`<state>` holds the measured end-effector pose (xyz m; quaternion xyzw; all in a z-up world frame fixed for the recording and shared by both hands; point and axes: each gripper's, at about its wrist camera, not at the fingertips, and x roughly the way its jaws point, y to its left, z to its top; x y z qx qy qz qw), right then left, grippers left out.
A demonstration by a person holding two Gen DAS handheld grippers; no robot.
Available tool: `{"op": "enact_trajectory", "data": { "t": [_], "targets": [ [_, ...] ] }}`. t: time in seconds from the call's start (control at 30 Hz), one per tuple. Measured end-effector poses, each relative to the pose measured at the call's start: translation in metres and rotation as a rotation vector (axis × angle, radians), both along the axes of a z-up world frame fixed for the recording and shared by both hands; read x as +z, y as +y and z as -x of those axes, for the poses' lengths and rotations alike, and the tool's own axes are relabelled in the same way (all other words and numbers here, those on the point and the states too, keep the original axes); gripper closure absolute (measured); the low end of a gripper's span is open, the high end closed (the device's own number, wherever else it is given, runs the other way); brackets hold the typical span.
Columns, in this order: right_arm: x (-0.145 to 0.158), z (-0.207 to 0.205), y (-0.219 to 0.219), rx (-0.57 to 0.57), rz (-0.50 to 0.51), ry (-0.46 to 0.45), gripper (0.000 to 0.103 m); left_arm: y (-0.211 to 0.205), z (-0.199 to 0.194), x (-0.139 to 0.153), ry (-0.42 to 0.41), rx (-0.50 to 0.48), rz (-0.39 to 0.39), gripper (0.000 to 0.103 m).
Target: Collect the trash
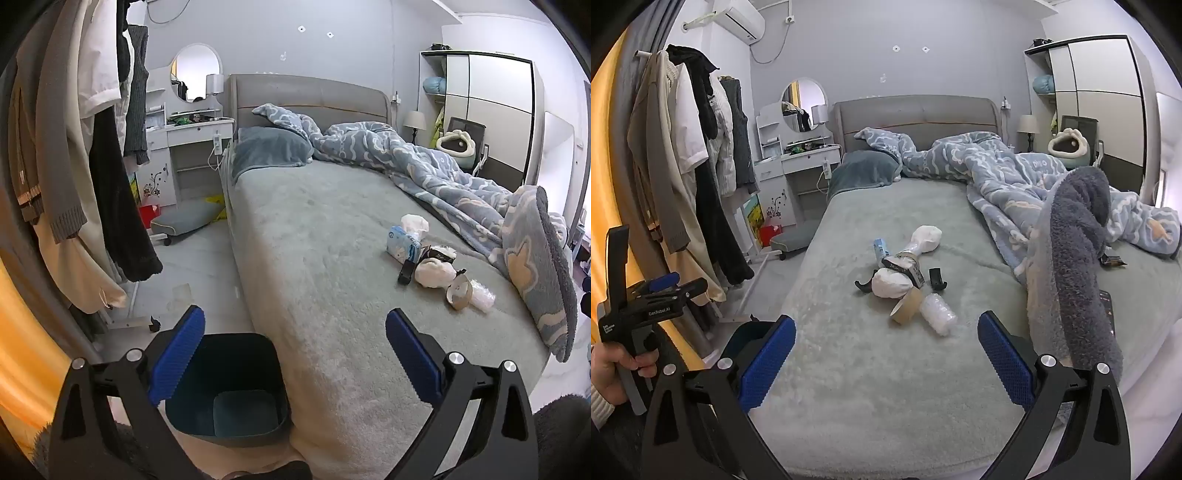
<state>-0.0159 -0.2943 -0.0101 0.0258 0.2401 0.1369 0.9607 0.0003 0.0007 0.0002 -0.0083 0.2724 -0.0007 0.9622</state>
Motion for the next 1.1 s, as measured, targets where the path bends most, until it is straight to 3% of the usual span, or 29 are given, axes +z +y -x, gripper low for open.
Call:
{"op": "enact_trajectory", "data": {
  "t": [1.1],
  "targets": [
    [-0.0015, -0.0029, 0.0014, 0.006, 0.006, 0.020, 0.003, -0.0026, -0.0017, -0.0031, 0.004, 0.000, 0.014, 0.003]
  ]
}}
